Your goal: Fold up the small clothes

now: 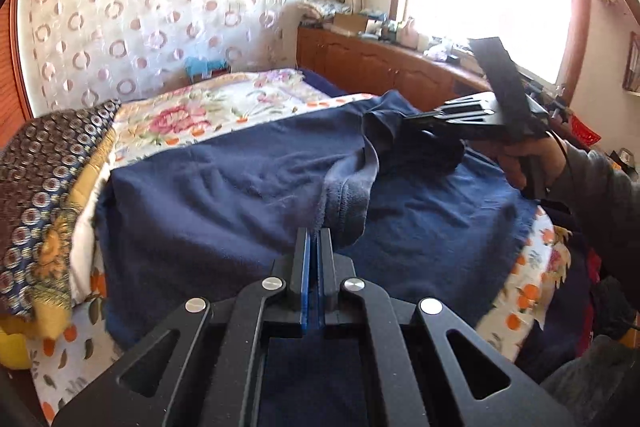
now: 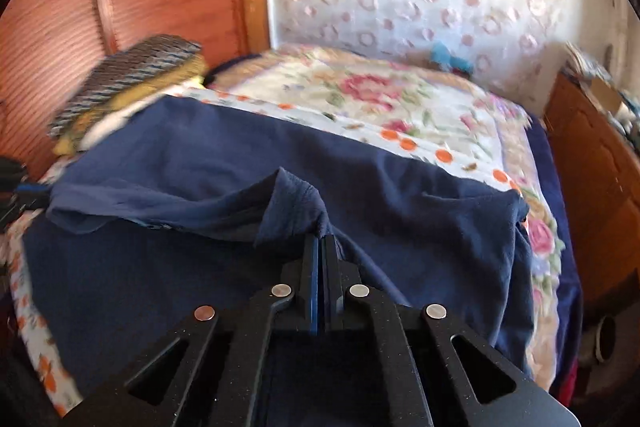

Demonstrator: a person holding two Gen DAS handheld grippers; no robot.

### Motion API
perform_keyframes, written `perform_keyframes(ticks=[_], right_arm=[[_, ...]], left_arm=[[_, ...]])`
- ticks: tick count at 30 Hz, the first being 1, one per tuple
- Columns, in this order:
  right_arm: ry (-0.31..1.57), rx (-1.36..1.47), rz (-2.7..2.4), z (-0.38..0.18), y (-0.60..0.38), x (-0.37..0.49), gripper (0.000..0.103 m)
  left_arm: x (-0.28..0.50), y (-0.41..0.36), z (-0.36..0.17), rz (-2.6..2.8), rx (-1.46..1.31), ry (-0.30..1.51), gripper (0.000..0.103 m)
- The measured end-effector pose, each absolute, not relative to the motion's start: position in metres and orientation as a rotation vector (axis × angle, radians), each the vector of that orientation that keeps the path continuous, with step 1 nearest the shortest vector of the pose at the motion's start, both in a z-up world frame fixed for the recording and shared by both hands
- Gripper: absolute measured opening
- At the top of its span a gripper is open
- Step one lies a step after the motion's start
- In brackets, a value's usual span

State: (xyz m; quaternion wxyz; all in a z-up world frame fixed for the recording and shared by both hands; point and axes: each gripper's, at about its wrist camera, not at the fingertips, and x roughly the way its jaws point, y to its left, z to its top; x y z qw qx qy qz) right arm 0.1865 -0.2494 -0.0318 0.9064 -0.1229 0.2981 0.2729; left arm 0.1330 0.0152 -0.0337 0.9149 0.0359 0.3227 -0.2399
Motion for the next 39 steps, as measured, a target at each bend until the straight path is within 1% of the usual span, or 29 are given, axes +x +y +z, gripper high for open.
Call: perform_keyframes(ticks=[5,10,13,18,20,21,22,25,27,32,39], right_arm=[[0.525,-0.256,0.618,-0.016,-0.265,0.112,0.001],[0.494,-0.232,0.624,-0.014,-0.279,0.061,0.001],[0.515,-0.221,0.627,-0.024,-0.284,0.045,0.001],[0.638,-0.261,0.563,-0.058,-0.281,0.049,0.002],[0.643,-0.260,0.547,-0.062,-0.281,0.046,0.006],[0.639,-0.245,0.550,-0.061,-0.283,0.045,0.009],[0.632,-0.231,0.557,-0.057,-0.285,0.046,0.015],[0.602,-0.190,0.532,-0.051,-0.295,0.044,0.025],[0.594,-0.168,0.492,-0.052,-0.309,0.042,0.027],[0.631,-0.120,0.362,-0.067,-0.320,0.063,0.028],[0.721,-0.058,0.296,-0.086,-0.317,0.099,0.028]], left_arm=[[0.098,0.026,-0.021,-0.487,0.059,0.628,0.004],[0.068,0.023,-0.020,-0.503,0.075,0.629,0.004],[0.061,0.018,-0.025,-0.492,0.111,0.634,0.004],[0.068,0.021,-0.046,-0.445,0.126,0.699,0.004],[0.069,0.029,-0.050,-0.429,0.099,0.710,0.022],[0.068,0.031,-0.052,-0.424,0.086,0.709,0.040],[0.069,0.038,-0.053,-0.422,0.059,0.708,0.042],[0.076,0.052,-0.057,-0.377,0.020,0.738,0.042],[0.079,0.062,-0.059,-0.346,0.007,0.737,0.042],[0.090,0.090,-0.065,-0.234,-0.034,0.739,0.042],[0.130,0.116,-0.083,-0.215,-0.131,0.820,0.042]])
